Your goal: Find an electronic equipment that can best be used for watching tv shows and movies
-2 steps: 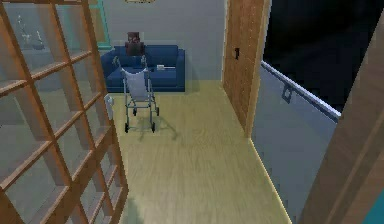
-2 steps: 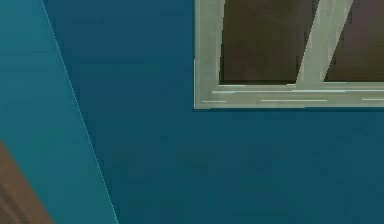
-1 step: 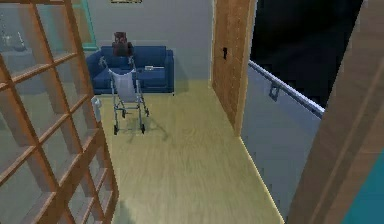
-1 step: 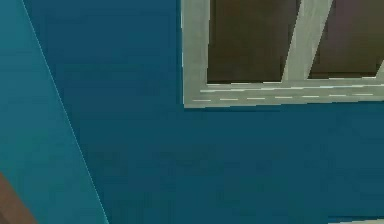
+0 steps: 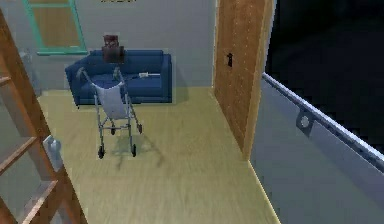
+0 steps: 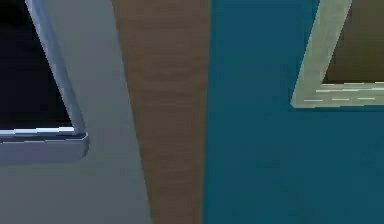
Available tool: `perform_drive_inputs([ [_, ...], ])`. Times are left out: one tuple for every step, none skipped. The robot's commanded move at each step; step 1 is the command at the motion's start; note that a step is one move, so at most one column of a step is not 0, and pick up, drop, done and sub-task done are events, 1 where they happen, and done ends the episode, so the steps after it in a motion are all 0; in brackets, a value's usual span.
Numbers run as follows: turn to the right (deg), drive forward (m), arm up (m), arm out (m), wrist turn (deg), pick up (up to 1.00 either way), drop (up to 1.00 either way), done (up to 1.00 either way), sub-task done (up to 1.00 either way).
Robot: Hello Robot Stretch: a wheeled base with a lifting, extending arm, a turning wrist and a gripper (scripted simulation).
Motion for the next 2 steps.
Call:
perform_drive_inputs([
  [33.0, 0.0, 0.0, 0.0, 0.0, 0.0, 0.0, 0.0, 0.0],
  [0.0, 0.0, 0.0, 0.0, 0.0, 0.0, 0.0, 1.0, 0.0],
])
